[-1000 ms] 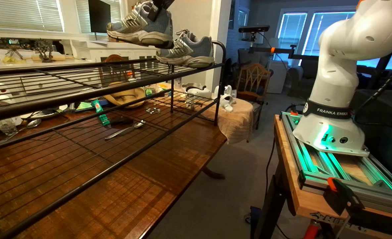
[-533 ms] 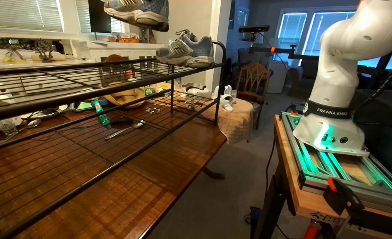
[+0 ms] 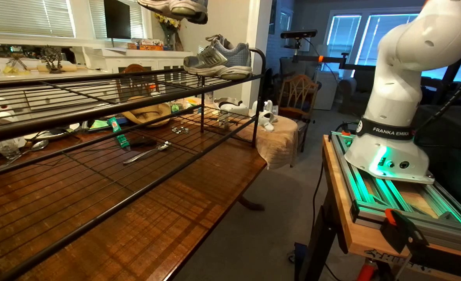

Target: Move the left shoe to the right

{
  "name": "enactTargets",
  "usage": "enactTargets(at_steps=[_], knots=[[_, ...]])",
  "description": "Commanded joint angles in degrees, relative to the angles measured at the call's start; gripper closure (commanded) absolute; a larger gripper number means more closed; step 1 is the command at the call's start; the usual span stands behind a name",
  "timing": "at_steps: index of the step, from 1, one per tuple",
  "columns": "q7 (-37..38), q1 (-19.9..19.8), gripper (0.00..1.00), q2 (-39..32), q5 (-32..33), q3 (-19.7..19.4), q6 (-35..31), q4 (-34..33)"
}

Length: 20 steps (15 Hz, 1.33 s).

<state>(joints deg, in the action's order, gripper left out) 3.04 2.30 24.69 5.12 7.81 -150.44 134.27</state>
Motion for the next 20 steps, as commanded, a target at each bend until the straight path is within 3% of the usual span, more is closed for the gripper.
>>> enactTargets(at_steps=[1, 11, 20], knots=[[-0.3, -0.9, 0.97, 4.2, 1.3, -1.0, 5.0, 0.3], [-3.2, -0.2, 0.97, 12.5, -0.5, -5.0, 10.5, 7.0], [-12.6, 2.1, 0.97, 17.4, -3.5, -11.9, 12.3, 11.7]])
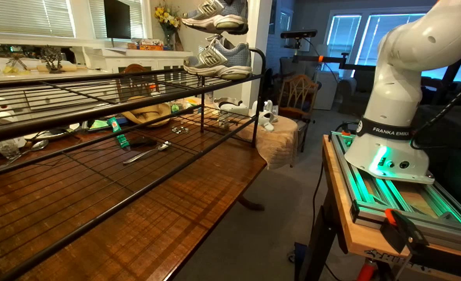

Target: Move the left shoe to the right

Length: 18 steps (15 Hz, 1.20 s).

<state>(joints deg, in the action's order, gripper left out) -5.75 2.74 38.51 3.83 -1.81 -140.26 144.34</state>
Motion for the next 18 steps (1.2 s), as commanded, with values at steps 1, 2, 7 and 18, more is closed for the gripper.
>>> enactTargets(at_steps=[1, 2, 7, 18], knots=[[-5.2, 2.3, 0.97, 4.1, -2.8, -3.2, 2.8, 1.9], [-6.6, 2.5, 0.97, 4.9, -3.2, -4.0, 2.9, 2.7], [-10.0, 2.7, 0.97, 7.3, -4.1, -5.9, 5.3, 4.6], [-13.2, 0.7, 0.97, 6.0, -2.1, -7.2, 5.4, 8.3]])
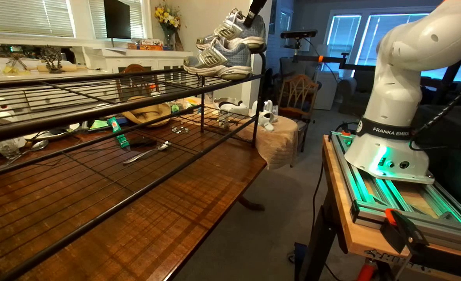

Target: Move the left shoe to the right

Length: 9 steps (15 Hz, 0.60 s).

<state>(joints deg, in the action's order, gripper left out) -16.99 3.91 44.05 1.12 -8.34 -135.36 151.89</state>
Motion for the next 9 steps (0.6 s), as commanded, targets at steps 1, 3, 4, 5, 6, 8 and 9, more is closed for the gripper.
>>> enactTargets(at_steps=[1, 3, 4, 5, 6, 8, 9], knots=[[-2.2, -0.6, 0.97, 0.1, 0.7, -0.8, 0.5, 0.9], [-2.9, -0.8, 0.97, -0.5, 0.9, -1.1, 0.4, 1.1], [-3.2, -1.0, 0.97, -0.8, 1.1, -1.2, 0.0, 1.4], [-3.4, -1.2, 0.97, -1.1, 1.3, -1.2, -0.1, 1.5], [-3.7, -1.2, 0.97, -1.5, 1.2, -1.4, -0.7, 1.6], [-3.6, -1.4, 0.97, -2.4, 1.4, -1.3, -2.1, 1.9], [-3.5, -1.5, 0.97, -2.9, 1.5, -1.1, -2.5, 2.0]])
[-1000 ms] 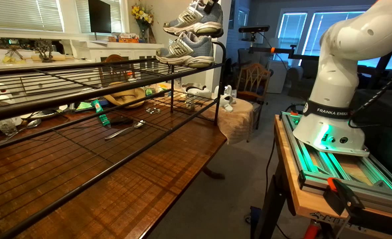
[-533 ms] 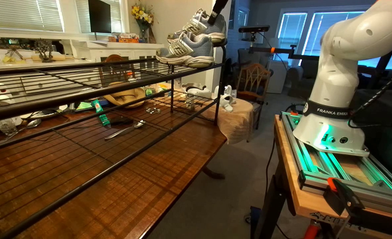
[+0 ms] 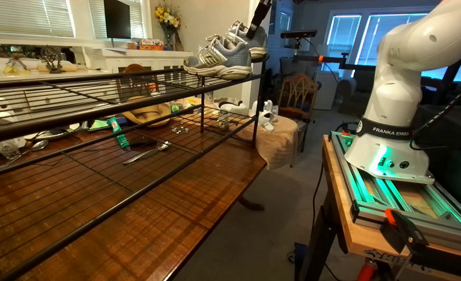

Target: Move the left shoe to the right

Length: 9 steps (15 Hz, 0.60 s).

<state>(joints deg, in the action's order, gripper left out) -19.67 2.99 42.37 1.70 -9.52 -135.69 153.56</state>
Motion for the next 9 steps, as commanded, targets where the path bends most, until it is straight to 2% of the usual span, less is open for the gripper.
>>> enactTargets(at_steps=[1, 4, 5, 6, 9], knots=[[-0.6, -0.6, 0.97, -1.7, 1.0, 0.3, -2.7, 0.4], [-0.3, -0.5, 0.97, -3.3, 0.9, 0.5, -4.4, 0.5], [0.2, -0.5, 0.65, -4.0, 0.7, 0.7, -4.9, 0.3], [0.3, -0.5, 0.64, -4.4, 0.6, 0.7, -5.5, 0.3], [1.6, -0.4, 0.44, -5.6, 0.1, 1.3, -7.0, -0.6]])
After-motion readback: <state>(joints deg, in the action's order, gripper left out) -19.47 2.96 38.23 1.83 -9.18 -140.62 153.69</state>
